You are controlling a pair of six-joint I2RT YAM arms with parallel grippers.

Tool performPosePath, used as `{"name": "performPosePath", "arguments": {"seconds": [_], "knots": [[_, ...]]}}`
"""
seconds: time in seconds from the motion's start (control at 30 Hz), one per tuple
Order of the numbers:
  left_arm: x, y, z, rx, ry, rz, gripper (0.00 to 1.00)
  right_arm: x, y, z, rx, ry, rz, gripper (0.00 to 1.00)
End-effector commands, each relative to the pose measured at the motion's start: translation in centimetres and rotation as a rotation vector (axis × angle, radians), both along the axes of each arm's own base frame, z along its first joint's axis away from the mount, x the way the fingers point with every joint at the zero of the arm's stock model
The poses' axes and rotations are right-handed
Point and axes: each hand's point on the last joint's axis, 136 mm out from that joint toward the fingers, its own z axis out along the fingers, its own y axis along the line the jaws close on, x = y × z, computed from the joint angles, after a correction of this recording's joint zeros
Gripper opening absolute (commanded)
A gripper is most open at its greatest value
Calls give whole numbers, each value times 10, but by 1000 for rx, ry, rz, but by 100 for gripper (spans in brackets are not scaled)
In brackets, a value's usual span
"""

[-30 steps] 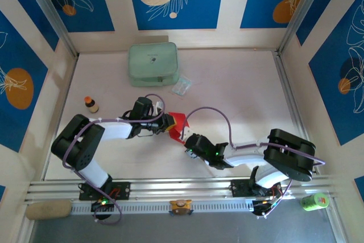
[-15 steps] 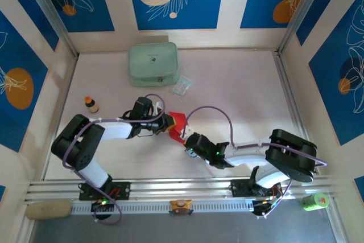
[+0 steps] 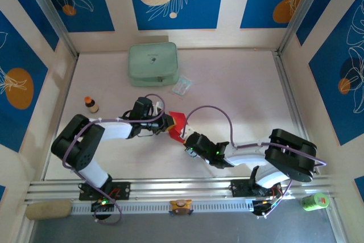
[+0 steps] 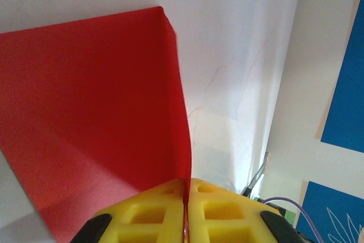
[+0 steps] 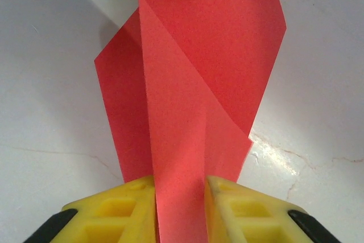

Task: Fold a paper plane with a square sheet of paper (pick it up from the middle)
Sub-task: Fourth fold the wing at the center of the table.

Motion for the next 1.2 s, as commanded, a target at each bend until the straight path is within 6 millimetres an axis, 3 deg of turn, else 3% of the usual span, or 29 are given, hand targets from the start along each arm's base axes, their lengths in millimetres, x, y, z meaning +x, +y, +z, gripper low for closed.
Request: {"name": "performPosePath", "arguments": {"seconds": [0.0, 0.43, 0.7, 0.8, 1.17], "knots": [[1, -7, 15, -26, -23, -14, 11, 6, 7, 9, 20, -25, -4, 25], [2, -4, 15, -14, -28, -2, 17, 4, 7, 7, 63, 33, -28, 16], [3, 5, 18, 24, -50, 36, 37, 0, 7, 0, 130, 121, -63, 14], [2, 9, 19, 44, -61, 49, 41, 0, 7, -2, 156, 154, -85, 14], [1, 17, 22, 73, -75, 75, 44, 4, 0, -10, 298, 303, -189, 14]]}}
